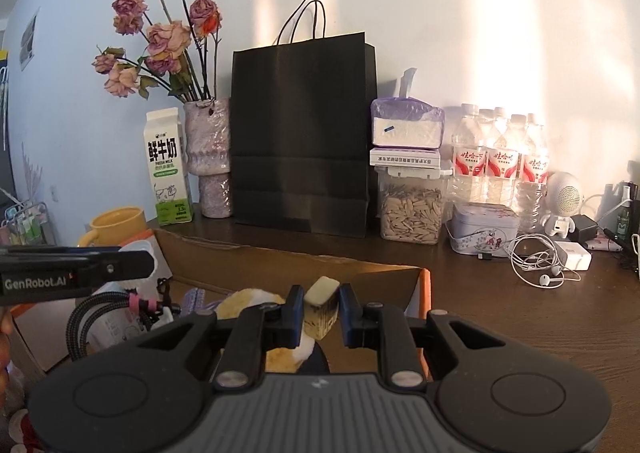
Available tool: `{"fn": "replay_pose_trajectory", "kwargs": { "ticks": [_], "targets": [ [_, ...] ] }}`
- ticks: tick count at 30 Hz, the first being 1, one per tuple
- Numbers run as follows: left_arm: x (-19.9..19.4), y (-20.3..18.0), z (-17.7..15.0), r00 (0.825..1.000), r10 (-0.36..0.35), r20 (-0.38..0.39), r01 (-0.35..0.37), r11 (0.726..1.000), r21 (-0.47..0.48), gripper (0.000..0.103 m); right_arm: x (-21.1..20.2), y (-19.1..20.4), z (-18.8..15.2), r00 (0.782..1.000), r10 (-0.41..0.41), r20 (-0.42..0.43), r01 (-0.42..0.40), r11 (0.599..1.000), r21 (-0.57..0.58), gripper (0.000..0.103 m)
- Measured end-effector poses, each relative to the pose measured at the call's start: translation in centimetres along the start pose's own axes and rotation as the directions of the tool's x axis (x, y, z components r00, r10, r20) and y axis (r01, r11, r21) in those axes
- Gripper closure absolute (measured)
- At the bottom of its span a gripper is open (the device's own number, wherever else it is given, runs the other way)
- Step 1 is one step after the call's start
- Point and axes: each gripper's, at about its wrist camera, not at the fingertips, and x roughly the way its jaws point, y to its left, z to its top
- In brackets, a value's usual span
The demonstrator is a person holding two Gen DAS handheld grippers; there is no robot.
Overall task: Organize objects
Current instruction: 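Open both tools to drop the block and cap into the box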
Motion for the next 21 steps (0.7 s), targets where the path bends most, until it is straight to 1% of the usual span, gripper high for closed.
{"fn": "replay_pose_trajectory", "kwargs": {
  "ticks": [3, 4, 5, 6, 7, 8, 9, 10, 11, 12, 14, 16, 18, 21],
  "targets": [
    [-0.27, -0.16, -0.05, 1.0, -0.003, 0.008, 0.003, 1.0, 0.004, 0.062, -0.19, 0.0, -0.07, 1.0, -0.006, 0.004, 0.006, 1.0, 0.0, 0.085],
    [-0.31, -0.18, -0.05, 1.0, -0.001, 0.01, 0.001, 1.0, 0.002, 0.06, -0.26, 0.0, -0.1, 1.0, -0.007, 0.006, 0.007, 1.0, 0.001, 0.084],
    [-0.35, -0.17, -0.07, 1.0, 0.004, 0.01, -0.004, 1.0, 0.0, 0.05, -0.29, -0.05, -0.09, 1.0, -0.007, 0.006, 0.007, 1.0, 0.003, 0.084],
    [-0.37, -0.16, -0.06, 1.0, 0.012, 0.01, -0.012, 1.0, -0.003, 0.042, -0.35, -0.12, -0.11, 1.0, -0.005, 0.008, 0.005, 1.0, 0.008, 0.077],
    [-0.41, -0.13, -0.05, 1.0, 0.021, 0.011, -0.021, 1.0, -0.007, 0.023, -0.41, -0.23, -0.13, 1.0, -0.001, 0.011, 0.0, 1.0, 0.015, 0.069],
    [-0.49, -0.09, -0.06, 0.999, 0.031, 0.016, -0.03, 0.999, -0.009, 0.011, -0.45, -0.3, -0.13, 1.0, 0.003, 0.012, -0.003, 1.0, 0.018, 0.054],
    [-0.58, -0.08, -0.07, 0.999, 0.041, 0.023, -0.041, 0.999, -0.01, 0.008, -0.56, -0.34, -0.13, 1.0, -0.001, 0.017, 0.001, 1.0, 0.02, 0.041],
    [-0.65, -0.05, -0.06, 0.998, 0.048, 0.027, -0.048, 0.999, -0.01, 0.005, -0.64, -0.41, -0.14, 1.0, -0.004, 0.021, 0.003, 1.0, 0.022, 0.036],
    [-0.71, -0.01, -0.06, 0.998, 0.052, 0.03, -0.052, 0.999, -0.014, 0.0, -0.68, -0.49, -0.15, 1.0, -0.004, 0.022, 0.004, 1.0, 0.025, 0.027],
    [-0.82, 0.06, -0.04, 0.998, 0.057, 0.037, -0.056, 0.998, -0.018, 0.0, -0.69, -0.58, -0.2, 1.0, -0.006, 0.022, 0.006, 1.0, 0.029, 0.017],
    [-0.88, 0.15, 0.0, 0.997, 0.065, 0.037, -0.064, 0.998, -0.022, 0.0, -0.66, -0.74, -0.28, 1.0, -0.011, 0.02, 0.01, 0.999, 0.036, 0.007],
    [-0.9, 0.2, 0.03, 0.997, 0.067, 0.035, -0.066, 0.998, -0.024, 0.0, -0.74, -0.82, -0.33, 1.0, -0.008, 0.022, 0.007, 0.999, 0.044, 0.006],
    [-0.86, 0.16, 0.01, 0.997, 0.068, 0.032, -0.067, 0.997, -0.025, 0.0, -0.82, -0.79, -0.33, 1.0, -0.015, 0.026, 0.013, 0.999, 0.043, 0.003],
    [-0.96, 0.1, -0.01, 0.997, 0.066, 0.031, -0.065, 0.998, -0.026, 0.0, -0.99, -0.92, -0.32, 0.999, -0.018, 0.034, 0.016, 0.999, 0.049, 0.0]
  ]
}}
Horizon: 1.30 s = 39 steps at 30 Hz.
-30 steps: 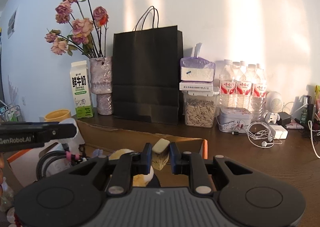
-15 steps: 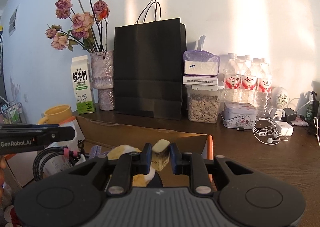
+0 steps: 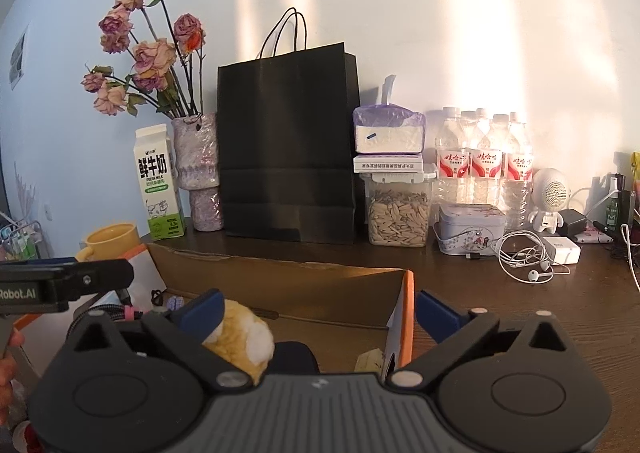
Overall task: Organize objects
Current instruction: 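Open both tools to drop the block and cap into the box, then withdraw both tools from the red box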
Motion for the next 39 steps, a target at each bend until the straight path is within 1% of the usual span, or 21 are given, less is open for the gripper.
{"fn": "replay_pose_trajectory", "kwargs": {
  "ticks": [10, 24, 32, 39],
  "targets": [
    [-1.3, -0.7, 0.6, 1.0, -0.006, 0.024, 0.006, 1.0, 0.009, 0.0, -1.2, 0.5, 0.2, 1.0, 0.018, 0.023, -0.018, 1.0, -0.009, 0.0],
    [-5.8, -0.7, 0.8, 0.999, 0.009, 0.038, -0.01, 1.0, 0.028, 0.0, -5.0, 2.5, 0.1, 0.999, 0.016, 0.046, -0.014, 0.999, -0.038, 0.0],
    [-8.8, -0.3, 0.4, 0.999, 0.013, 0.039, -0.015, 0.999, 0.036, 0.0, -7.3, 4.2, -0.6, 0.999, 0.05, 0.022, -0.049, 0.997, -0.054, 0.0],
    [-10.8, 0.5, -0.4, 0.999, 0.028, 0.024, -0.029, 0.999, 0.039, 0.0, -9.2, 5.5, -2.1, 0.998, 0.065, -0.01, -0.066, 0.995, -0.075, 0.0]
  ]
}}
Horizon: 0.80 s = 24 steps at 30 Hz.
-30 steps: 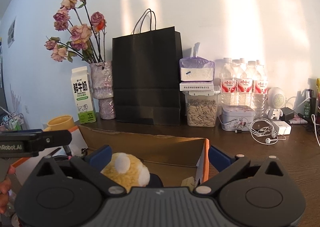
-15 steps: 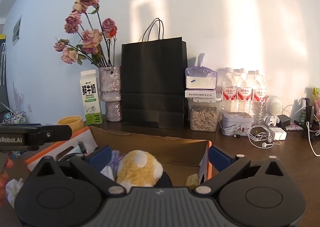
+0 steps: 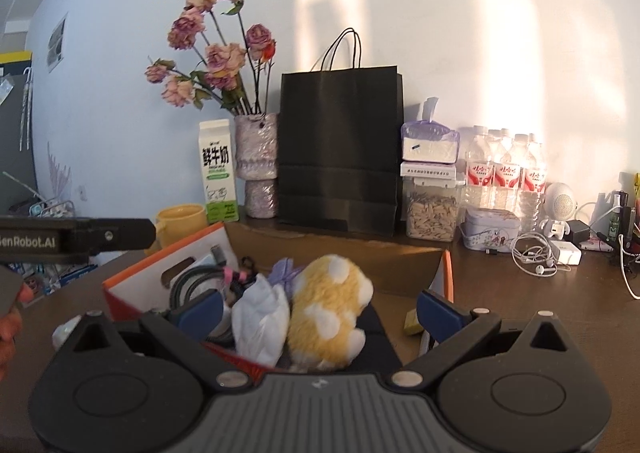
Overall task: Organize objects
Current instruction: 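Withdraw both tools from the red box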
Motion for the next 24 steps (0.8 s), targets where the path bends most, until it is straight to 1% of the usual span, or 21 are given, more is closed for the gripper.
{"fn": "replay_pose_trajectory", "kwargs": {
  "ticks": [5, 10, 16, 20, 24],
  "targets": [
    [-1.4, 0.7, -0.8, 1.0, 0.007, -0.016, -0.007, 1.0, 0.007, 0.0, -1.2, 0.7, -1.1, 1.0, 0.012, -0.022, -0.012, 1.0, -0.011, 0.0],
    [-2.6, 1.7, -1.9, 0.998, 0.018, -0.053, -0.018, 1.0, 0.01, 0.0, -2.1, 1.3, -2.3, 0.998, 0.018, -0.063, -0.019, 1.0, -0.021, 0.0],
    [-3.9, 2.8, -4.0, 0.993, 0.023, -0.112, -0.022, 1.0, 0.016, 0.0, -3.2, 1.7, -4.0, 0.994, 0.026, -0.109, -0.029, 0.999, -0.025, 0.0],
    [-4.8, 3.7, -5.6, 0.988, 0.022, -0.153, -0.022, 1.0, 0.001, 0.0, -3.7, 2.2, -5.2, 0.99, 0.039, -0.137, -0.043, 0.999, -0.021, 0.0],
    [-5.8, 4.2, -7.0, 0.985, 0.011, -0.172, -0.012, 1.0, -0.003, 0.0, -3.6, 2.5, -6.5, 0.984, 0.05, -0.173, -0.053, 0.999, -0.012, 0.0]
  ]
}}
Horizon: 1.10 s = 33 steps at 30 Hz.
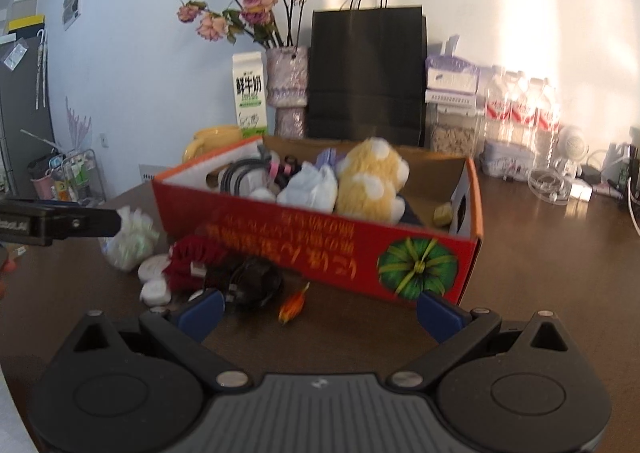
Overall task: Organize objects
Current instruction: 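Withdraw both tools from the red box, then grasp the small orange object with the right tool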
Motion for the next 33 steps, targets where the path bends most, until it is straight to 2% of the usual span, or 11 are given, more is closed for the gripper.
{"fn": "replay_pose_trajectory", "kwargs": {
  "ticks": [10, 21, 28, 29, 30, 33],
  "targets": [
    [-0.1, 1.7, -0.6, 1.0, 0.028, -0.012, -0.028, 0.999, -0.025, 0.0, 1.6, 0.4, -0.6, 0.998, -0.007, -0.068, 0.006, 1.0, -0.021, 0.0],
    [0.4, 2.8, -0.9, 0.999, 0.027, -0.019, -0.028, 0.998, -0.052, 0.0, 5.3, 0.3, -0.1, 0.984, -0.072, -0.164, 0.066, 0.997, -0.042, 0.0],
    [0.9, 3.3, -1.0, 0.999, 0.027, -0.028, -0.029, 0.997, -0.066, 0.0, 6.3, -0.2, 0.2, 0.985, -0.048, -0.168, 0.05, 0.999, 0.004, 0.002],
    [1.0, 3.4, -1.0, 0.999, 0.027, -0.028, -0.029, 0.997, -0.068, 0.0, 6.4, -0.3, 0.3, 0.985, -0.049, -0.166, 0.052, 0.999, 0.01, 0.005],
    [1.1, 3.4, -1.0, 0.999, 0.027, -0.029, -0.029, 0.997, -0.071, 0.0, 6.5, -0.3, 0.4, 0.986, -0.05, -0.16, 0.053, 0.999, 0.014, 0.013],
    [1.3, 3.6, -1.1, 0.999, 0.033, -0.032, -0.036, 0.996, -0.083, 0.0, 6.5, 0.0, 0.6, 0.989, -0.043, -0.138, 0.044, 0.999, 0.009, 0.028]
  ]
}}
